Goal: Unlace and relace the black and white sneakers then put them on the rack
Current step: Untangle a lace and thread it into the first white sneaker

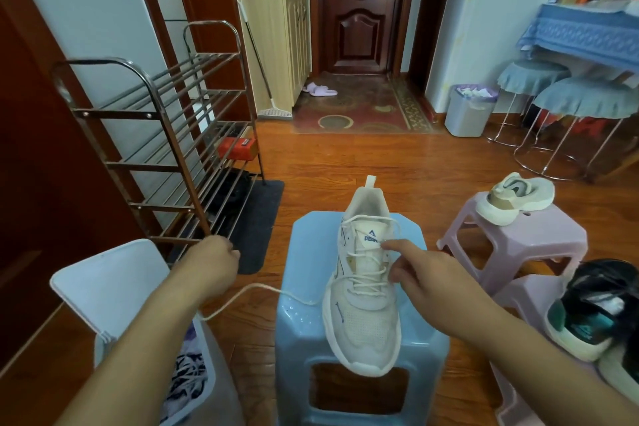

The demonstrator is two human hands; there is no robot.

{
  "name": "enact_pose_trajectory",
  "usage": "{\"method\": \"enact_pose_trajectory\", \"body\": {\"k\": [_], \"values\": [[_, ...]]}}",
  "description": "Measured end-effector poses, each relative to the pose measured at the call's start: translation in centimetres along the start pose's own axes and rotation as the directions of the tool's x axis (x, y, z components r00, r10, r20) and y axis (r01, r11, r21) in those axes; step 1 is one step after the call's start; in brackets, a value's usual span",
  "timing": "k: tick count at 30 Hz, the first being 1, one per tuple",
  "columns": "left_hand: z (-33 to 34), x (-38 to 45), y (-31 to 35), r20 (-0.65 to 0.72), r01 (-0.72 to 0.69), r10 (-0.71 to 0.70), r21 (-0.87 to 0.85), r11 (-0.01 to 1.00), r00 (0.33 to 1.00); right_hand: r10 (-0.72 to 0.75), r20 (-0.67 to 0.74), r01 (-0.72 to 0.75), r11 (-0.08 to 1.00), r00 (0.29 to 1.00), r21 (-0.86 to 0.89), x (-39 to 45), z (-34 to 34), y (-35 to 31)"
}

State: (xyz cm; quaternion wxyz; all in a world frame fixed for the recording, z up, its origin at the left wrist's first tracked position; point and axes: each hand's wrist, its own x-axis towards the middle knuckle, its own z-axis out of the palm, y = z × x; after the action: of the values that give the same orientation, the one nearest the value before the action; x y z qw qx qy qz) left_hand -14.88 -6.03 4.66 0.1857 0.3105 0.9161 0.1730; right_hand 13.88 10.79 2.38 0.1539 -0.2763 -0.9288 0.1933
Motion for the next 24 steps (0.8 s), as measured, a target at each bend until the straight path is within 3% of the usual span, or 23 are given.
{"method": "enact_pose_trajectory", "body": {"k": [4, 6, 12, 17, 24], "values": [[1.7, -3.5, 4.0, 0.129, -0.144, 0.221, -0.440, 0.886, 0.967, 0.069, -0.155, -0.058, 0.996, 0.986, 0.073, 1.0, -0.1, -0.7], [3.2, -3.8, 5.3, 0.120, -0.196, 0.301, -0.529, 0.826, 0.946, 0.063, -0.223, -0.041, 0.994, 0.973, 0.104, 1.6, 0.0, -1.1], [6.1, -3.2, 7.9, 0.015, -0.257, 0.301, -0.483, 0.837, 0.953, -0.165, -0.271, 0.122, 0.978, 0.948, -0.167, 1.8, 2.5, -1.5], [7.1, -2.5, 8.7, -0.023, -0.282, 0.295, -0.374, 0.884, 0.955, -0.202, -0.325, 0.114, 0.956, 0.924, -0.271, 2.1, 3.2, -2.4], [7.7, -2.3, 9.3, -0.028, -0.251, 0.258, -0.347, 0.904, 0.966, -0.129, -0.337, 0.051, 0.972, 0.933, -0.231, 2.1, 4.6, -2.5]]}}
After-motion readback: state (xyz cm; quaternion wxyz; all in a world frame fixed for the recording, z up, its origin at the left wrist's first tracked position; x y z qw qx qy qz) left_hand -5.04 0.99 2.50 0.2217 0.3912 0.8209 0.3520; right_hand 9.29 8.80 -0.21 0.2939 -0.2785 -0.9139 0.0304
